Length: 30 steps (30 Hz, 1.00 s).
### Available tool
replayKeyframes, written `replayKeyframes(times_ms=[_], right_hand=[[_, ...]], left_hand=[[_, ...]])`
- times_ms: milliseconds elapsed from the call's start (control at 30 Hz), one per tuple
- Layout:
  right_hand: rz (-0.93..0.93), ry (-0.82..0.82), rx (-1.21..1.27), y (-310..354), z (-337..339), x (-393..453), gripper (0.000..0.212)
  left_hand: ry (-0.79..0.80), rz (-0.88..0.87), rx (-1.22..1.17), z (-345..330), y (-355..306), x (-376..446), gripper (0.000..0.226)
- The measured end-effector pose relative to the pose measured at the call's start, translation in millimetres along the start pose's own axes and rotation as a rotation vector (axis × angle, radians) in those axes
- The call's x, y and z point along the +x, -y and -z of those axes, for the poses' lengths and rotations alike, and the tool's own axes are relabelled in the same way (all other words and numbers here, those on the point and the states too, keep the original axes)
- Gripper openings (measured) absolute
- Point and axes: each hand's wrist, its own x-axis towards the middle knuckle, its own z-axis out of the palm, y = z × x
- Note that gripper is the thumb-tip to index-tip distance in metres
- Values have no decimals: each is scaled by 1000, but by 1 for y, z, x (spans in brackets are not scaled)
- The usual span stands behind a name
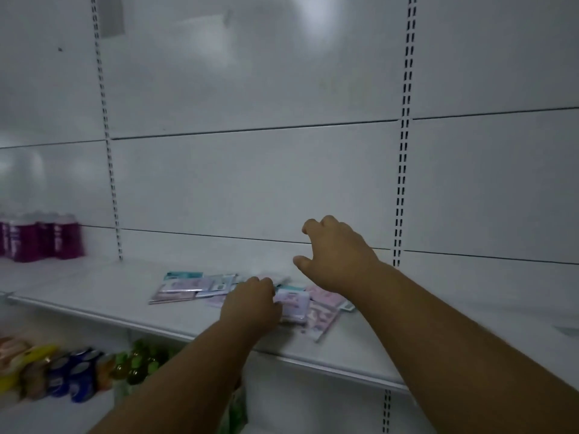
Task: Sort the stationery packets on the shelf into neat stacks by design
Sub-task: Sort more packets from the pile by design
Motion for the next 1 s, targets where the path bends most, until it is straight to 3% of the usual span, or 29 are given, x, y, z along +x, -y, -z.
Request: replayKeyframes(times_ms=[167, 400, 467, 633, 733, 833, 900, 1000], right_hand=[[-82, 44, -40, 22, -12, 19, 53], [-128, 52, -90, 12, -24, 23, 50], [-136, 56, -79, 6, -27, 26, 49], [-173, 41, 13, -16, -39, 36, 49], [-206, 66, 37, -30, -48, 36, 46], [-246, 111, 64, -50, -58, 39, 42], [-266, 160, 95, -62, -70, 41, 41], [-265, 279, 98, -70, -94, 43, 41]], left_hand=[[49, 34, -14, -4, 33, 16, 48], [187, 89, 64, -31, -4, 35, 81], [209, 103, 108, -34, -8, 37, 78], [290, 135, -36, -18, -11, 51, 68], [236, 222, -284, -10, -9, 58, 41], [23, 303, -662, 1, -5, 60, 17], [-80, 310, -878, 14, -6, 57, 16], [-109, 310, -1186, 35, -4, 48, 25]])
